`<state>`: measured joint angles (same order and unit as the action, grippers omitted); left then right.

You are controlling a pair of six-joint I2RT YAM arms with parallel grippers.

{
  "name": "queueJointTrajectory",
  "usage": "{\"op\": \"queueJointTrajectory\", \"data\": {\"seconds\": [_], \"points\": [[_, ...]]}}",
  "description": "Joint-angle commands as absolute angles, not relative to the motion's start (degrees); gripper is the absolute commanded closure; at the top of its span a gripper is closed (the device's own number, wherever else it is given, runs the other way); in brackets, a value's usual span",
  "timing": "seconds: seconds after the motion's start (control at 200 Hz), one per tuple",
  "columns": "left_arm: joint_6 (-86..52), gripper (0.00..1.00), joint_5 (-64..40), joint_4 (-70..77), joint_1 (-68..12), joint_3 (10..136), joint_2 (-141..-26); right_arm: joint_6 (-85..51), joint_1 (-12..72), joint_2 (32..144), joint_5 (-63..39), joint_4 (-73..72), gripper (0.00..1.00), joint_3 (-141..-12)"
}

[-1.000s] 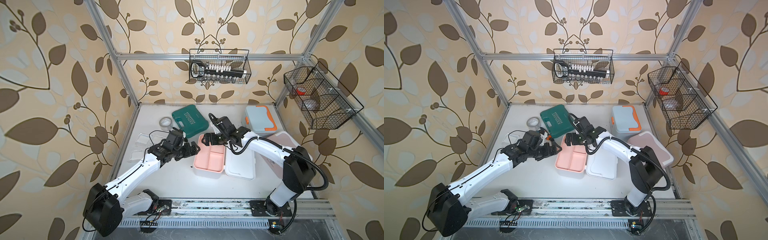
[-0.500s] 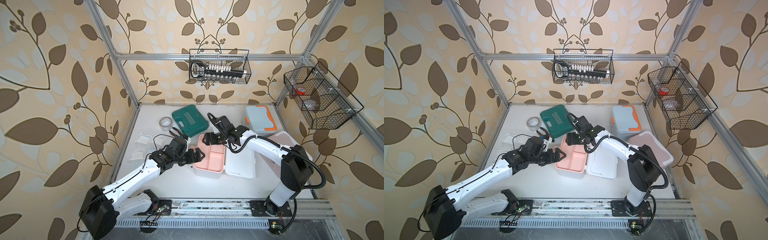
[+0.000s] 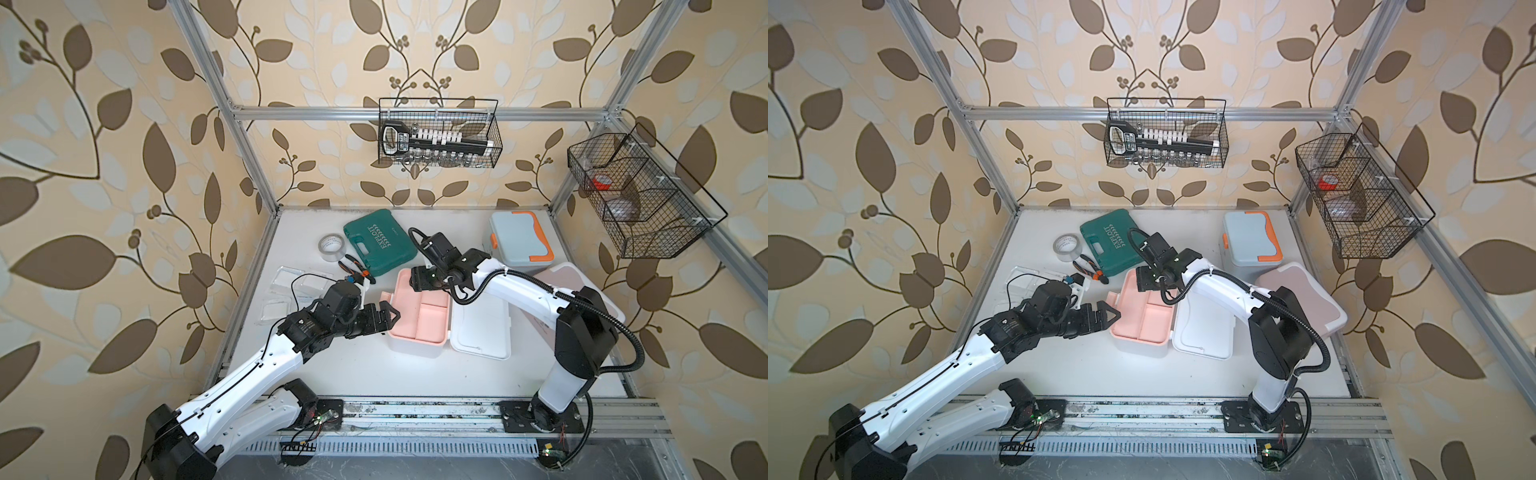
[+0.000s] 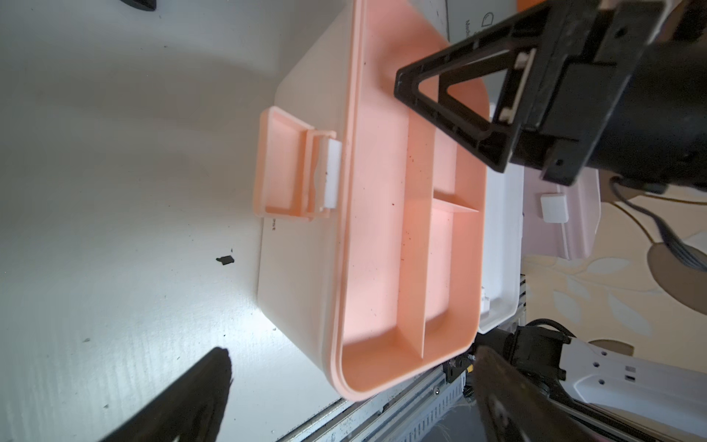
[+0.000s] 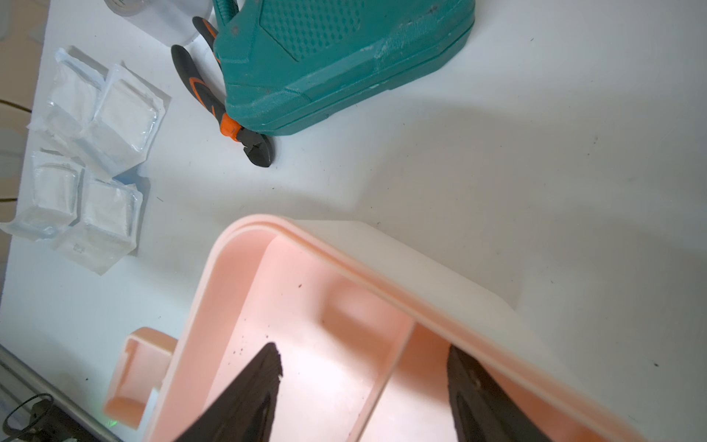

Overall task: Open first aid kits and take out gauze
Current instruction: Pick up the compartment layer from the first aid kit.

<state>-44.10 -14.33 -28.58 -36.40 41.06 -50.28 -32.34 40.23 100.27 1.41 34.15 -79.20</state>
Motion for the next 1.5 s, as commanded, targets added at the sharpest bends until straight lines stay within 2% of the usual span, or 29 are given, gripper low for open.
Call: {"op": "queueJointTrajectory", "data": {"seconds": [0.0, 0.25, 0.705, 0.97, 1.225, 1.495], "points": [[-44.54, 0.01, -12.51, -29.38, -36.66, 41.31, -48.92, -33.91, 41.94, 102.19, 2.9, 37.85, 0.39, -80.54], [-45.04, 0.01, -13.62, -29.91, -36.66, 41.32, -48.01, -38.51, 47.28, 105.74, 7.21, 44.18, 0.49, -83.32], [-47.9, 0.01, -13.85, -30.41, -36.7, 39.29, -42.24, -42.58, 50.58, 110.3, 15.76, 49.24, 0.79, -88.88], [-48.6, 0.01, -14.16, -30.7, -36.74, 37.95, -39.52, -44.27, 52.41, 112.14, 18.1, 50.79, 0.87, -91.96], [-48.6, 0.01, -14.18, -31.29, -36.71, 38.03, -38.28, -45.92, 53.26, 111.8, 21.87, 53.38, 1.0, -94.67], [-50.62, 0.01, -13.74, -31.71, -36.74, 37.41, -36.92, -46.23, 54.19, 111.11, 24.52, 54.87, 1.0, -96.71]]}}
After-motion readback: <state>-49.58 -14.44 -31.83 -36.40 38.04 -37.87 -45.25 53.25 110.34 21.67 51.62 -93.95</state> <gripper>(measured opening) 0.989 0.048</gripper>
